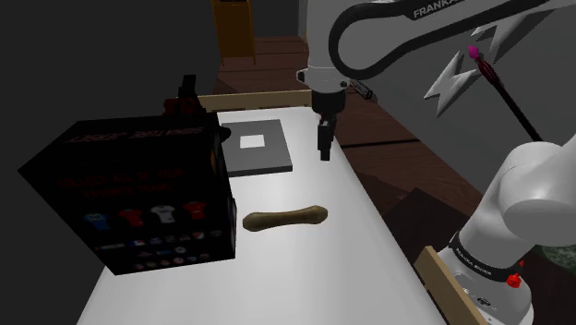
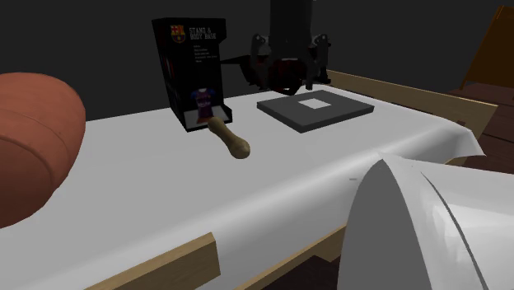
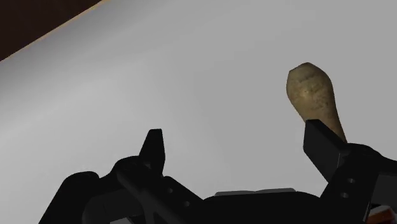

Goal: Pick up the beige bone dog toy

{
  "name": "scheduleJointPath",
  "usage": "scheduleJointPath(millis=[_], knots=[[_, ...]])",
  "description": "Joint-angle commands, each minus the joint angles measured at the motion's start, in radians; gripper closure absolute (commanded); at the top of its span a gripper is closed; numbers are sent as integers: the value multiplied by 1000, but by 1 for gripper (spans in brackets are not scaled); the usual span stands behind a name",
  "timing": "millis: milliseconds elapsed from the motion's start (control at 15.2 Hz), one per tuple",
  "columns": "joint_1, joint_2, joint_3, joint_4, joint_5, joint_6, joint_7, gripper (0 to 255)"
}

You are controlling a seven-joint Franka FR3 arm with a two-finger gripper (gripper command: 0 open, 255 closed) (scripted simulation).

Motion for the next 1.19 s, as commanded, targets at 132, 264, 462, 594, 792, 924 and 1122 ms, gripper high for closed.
scheduleJointPath(millis=[132,264,462,594,792,924,1122], knots=[[43,94,40,15,15,75,-36,0],[65,140,62,24,20,110,-51,0],[96,211,95,41,24,161,-73,0],[117,258,117,54,24,193,-86,0],[148,329,151,76,19,238,-103,0],[149,339,152,71,16,253,-102,0],[150,366,153,55,6,294,-96,0]])
